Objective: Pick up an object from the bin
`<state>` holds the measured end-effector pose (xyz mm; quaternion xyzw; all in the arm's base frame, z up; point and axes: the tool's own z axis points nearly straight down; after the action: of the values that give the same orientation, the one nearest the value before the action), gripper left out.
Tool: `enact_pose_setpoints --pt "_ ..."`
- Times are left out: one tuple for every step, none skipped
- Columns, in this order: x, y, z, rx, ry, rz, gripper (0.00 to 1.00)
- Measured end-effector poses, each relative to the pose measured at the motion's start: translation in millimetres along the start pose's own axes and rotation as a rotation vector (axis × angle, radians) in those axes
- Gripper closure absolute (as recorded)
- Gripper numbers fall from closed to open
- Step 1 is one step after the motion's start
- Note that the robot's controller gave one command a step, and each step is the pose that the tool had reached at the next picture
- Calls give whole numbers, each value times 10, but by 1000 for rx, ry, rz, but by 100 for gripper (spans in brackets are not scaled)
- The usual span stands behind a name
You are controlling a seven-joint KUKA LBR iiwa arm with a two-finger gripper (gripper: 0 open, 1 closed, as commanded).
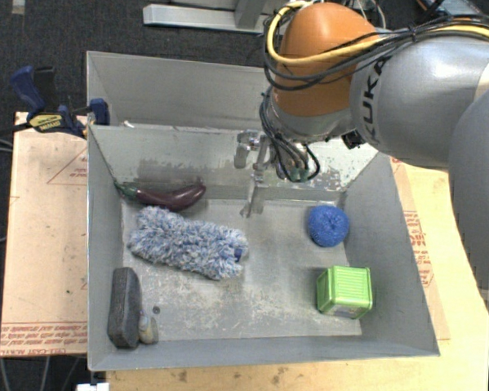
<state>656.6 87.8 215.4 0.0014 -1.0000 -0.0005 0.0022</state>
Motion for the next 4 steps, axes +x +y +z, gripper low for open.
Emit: enact_pose_setpoints --pt "-8 -5 -55 0 -7 2 0" --pt "251 166 717 -1 -9 -9 0" --pt "413 271 931 0 1 -4 0" --pt "424 287 879 -1 -7 33 0"
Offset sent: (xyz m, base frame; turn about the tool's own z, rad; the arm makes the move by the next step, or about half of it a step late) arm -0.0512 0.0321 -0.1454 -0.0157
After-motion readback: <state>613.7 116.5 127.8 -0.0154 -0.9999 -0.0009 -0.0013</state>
